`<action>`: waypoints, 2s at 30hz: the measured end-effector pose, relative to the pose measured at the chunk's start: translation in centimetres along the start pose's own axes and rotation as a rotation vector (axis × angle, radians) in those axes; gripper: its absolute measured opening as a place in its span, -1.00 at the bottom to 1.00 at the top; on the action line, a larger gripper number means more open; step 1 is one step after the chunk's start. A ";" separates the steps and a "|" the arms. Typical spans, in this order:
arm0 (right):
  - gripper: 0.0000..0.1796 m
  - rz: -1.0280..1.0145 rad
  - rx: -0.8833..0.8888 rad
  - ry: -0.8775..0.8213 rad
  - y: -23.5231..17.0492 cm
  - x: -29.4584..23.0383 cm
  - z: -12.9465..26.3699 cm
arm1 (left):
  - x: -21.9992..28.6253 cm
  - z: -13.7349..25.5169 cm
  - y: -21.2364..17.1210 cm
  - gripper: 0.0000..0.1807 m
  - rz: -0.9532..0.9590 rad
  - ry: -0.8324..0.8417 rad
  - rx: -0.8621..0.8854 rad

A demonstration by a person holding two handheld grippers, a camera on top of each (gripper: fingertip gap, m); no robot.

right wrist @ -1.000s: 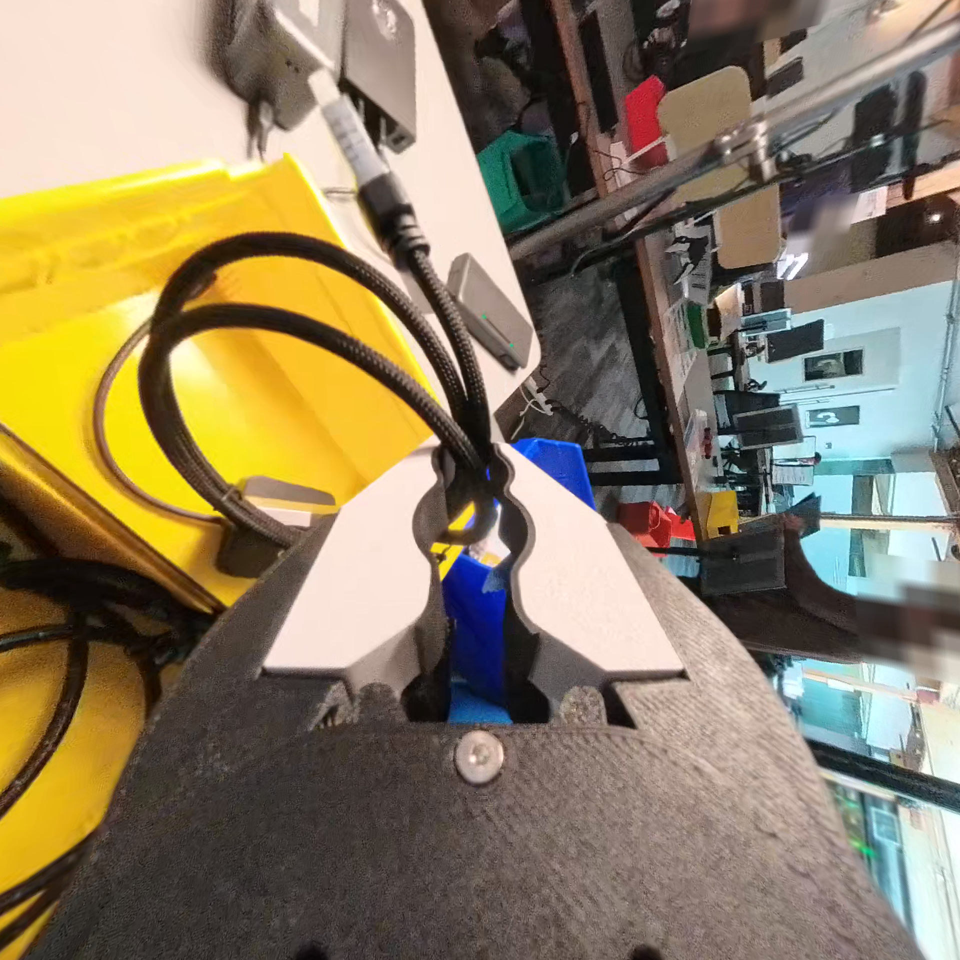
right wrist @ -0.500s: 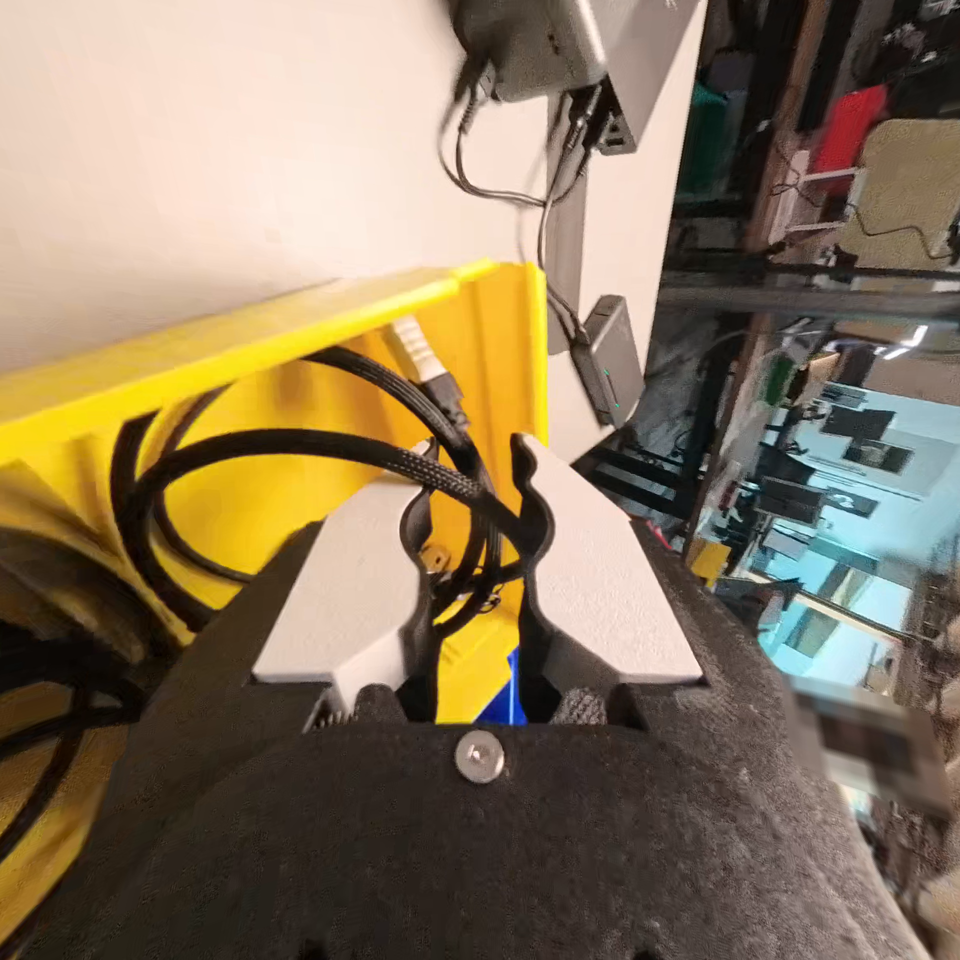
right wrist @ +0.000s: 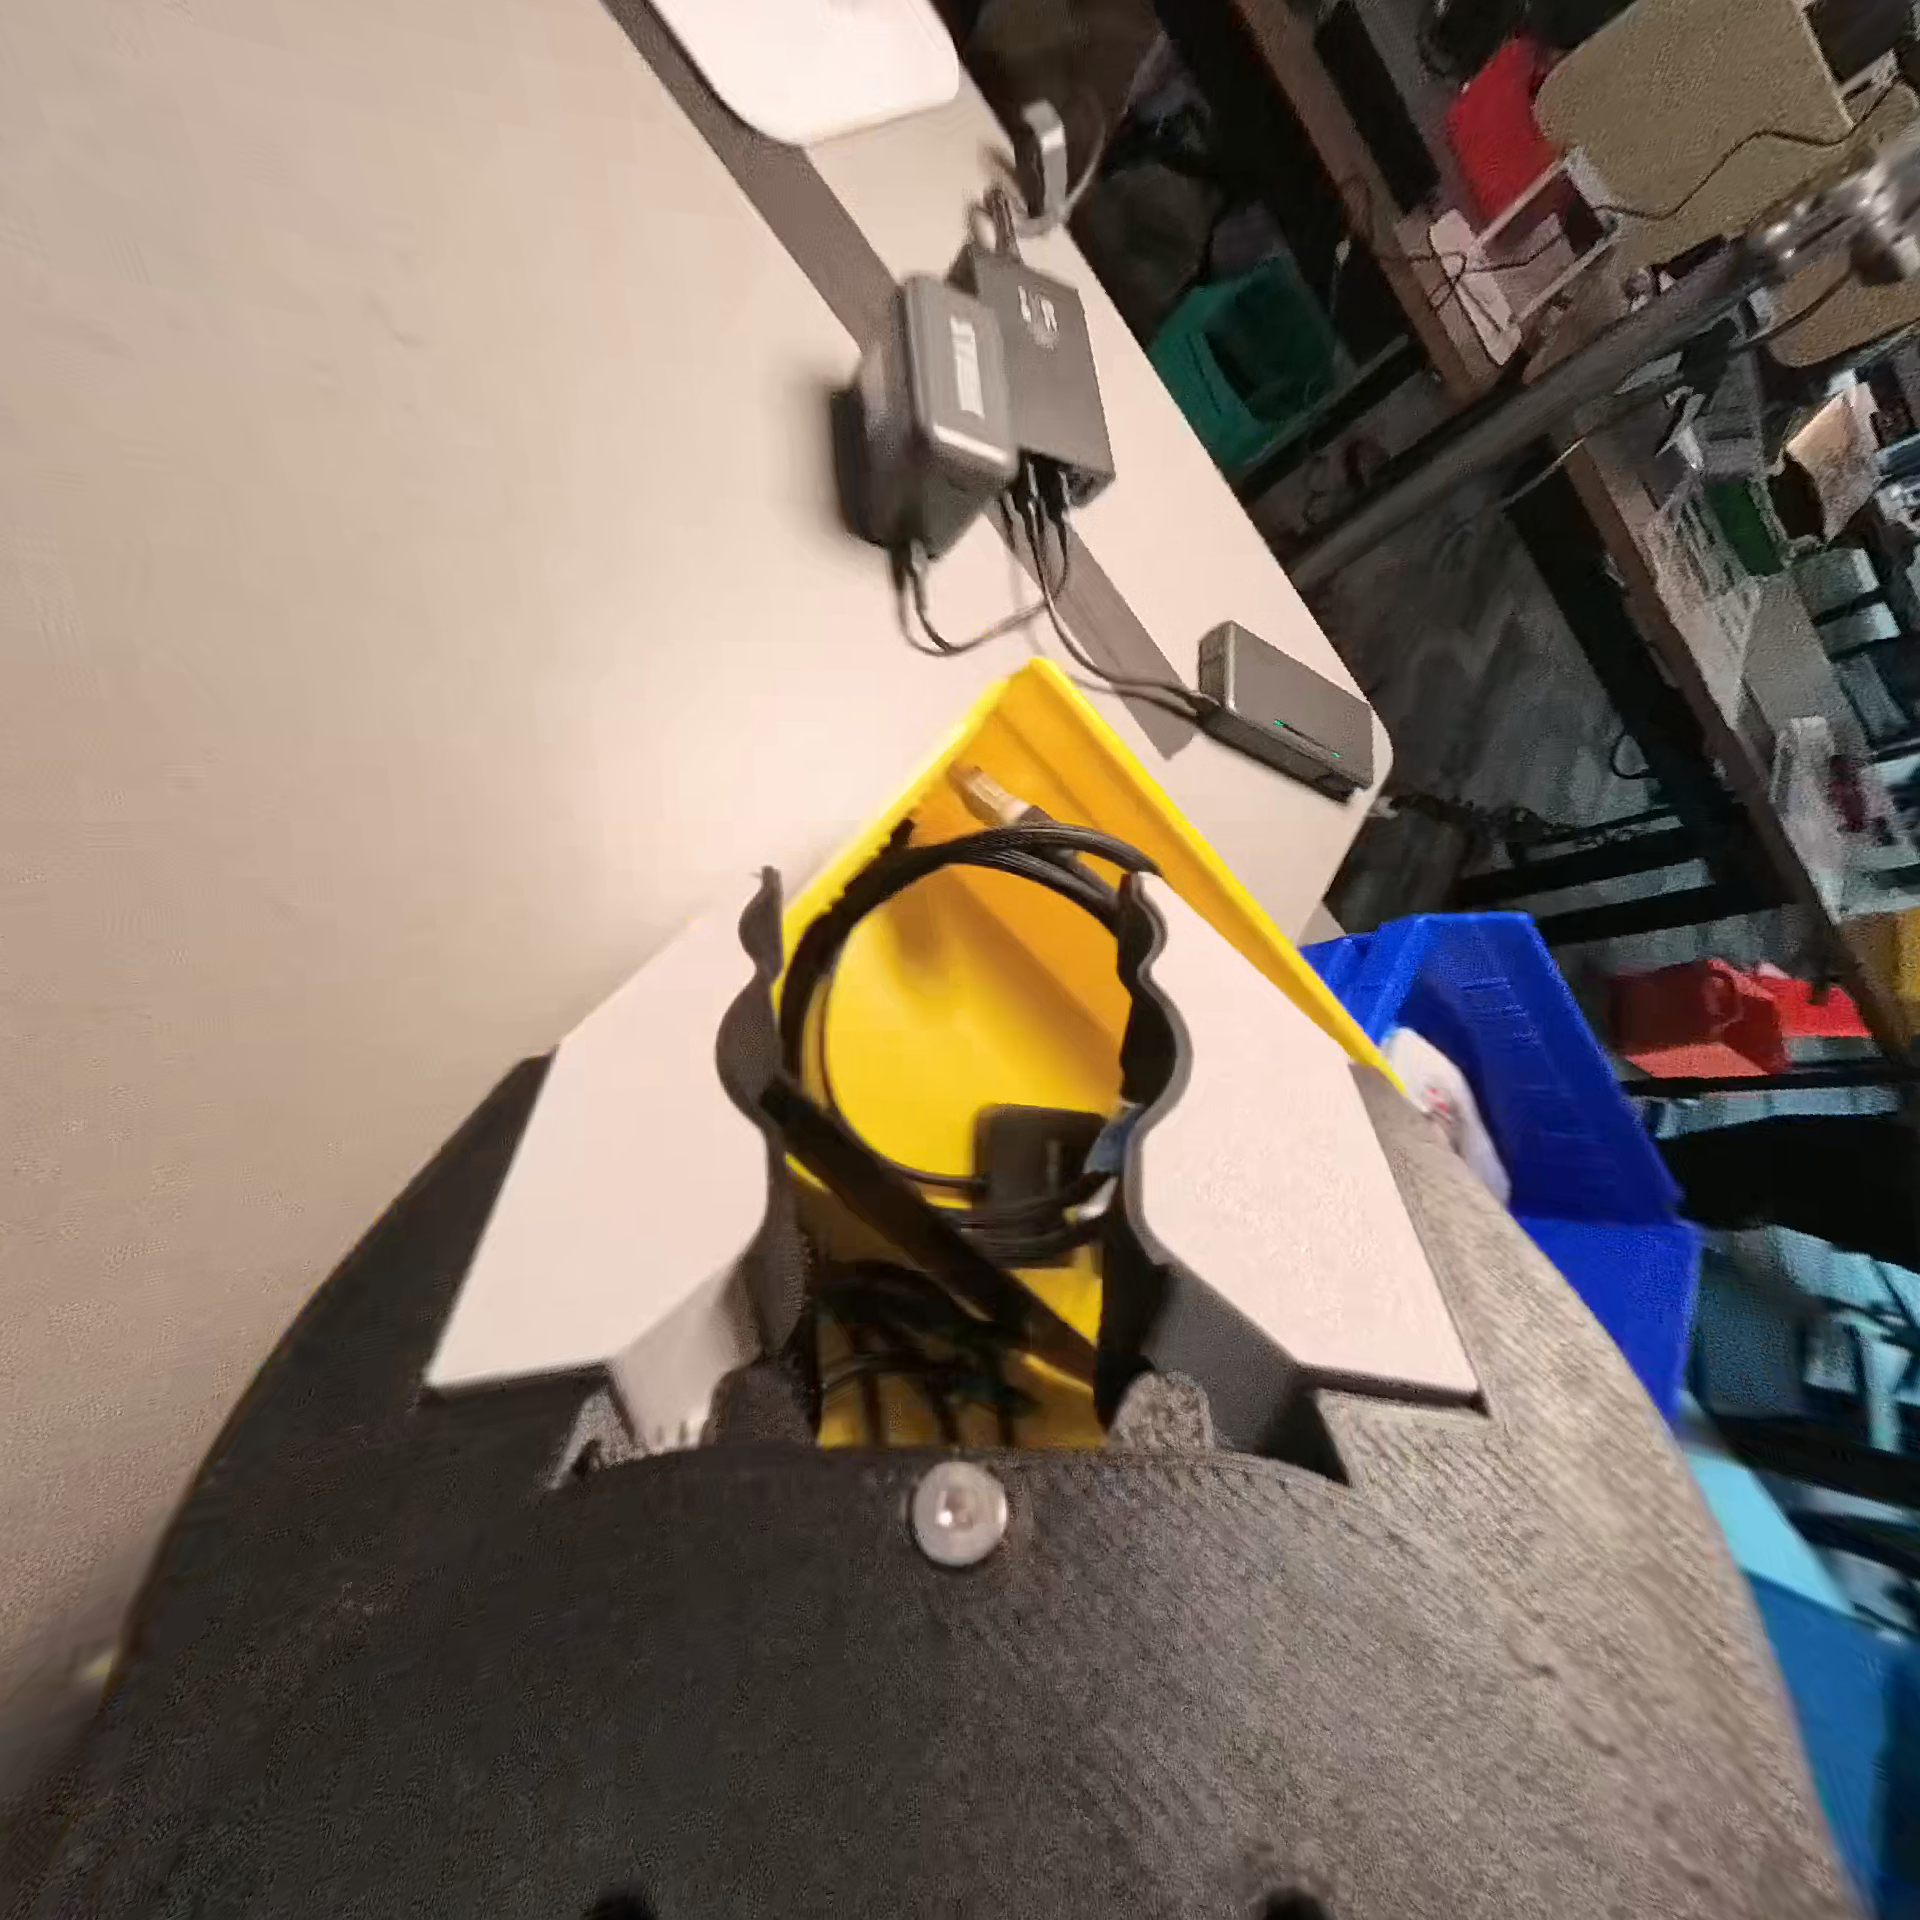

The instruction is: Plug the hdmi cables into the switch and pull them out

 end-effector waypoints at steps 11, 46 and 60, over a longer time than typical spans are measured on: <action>-0.14 -0.300 -0.012 -0.162 -6.0 -10.1 7.8 | 1.1 3.1 -2.3 -0.23 -0.262 0.339 -0.087; -0.88 -0.261 -0.082 -0.218 -8.1 -15.4 7.6 | 5.6 29.4 -6.9 -0.94 -0.539 1.231 0.002; -0.89 -0.118 0.105 0.046 -3.3 -20.9 8.4 | 12.0 22.6 -11.1 -0.97 -0.741 0.435 -0.116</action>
Point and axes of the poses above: each gripper's, where its closed fingertips meet, z back along the fingers, y out of its top, x = y × z across the jaws, the point moved 4 cm from there along z, back along the fingers, and after that the axes turned 9 degrees about -y, right-handed, at the moved point
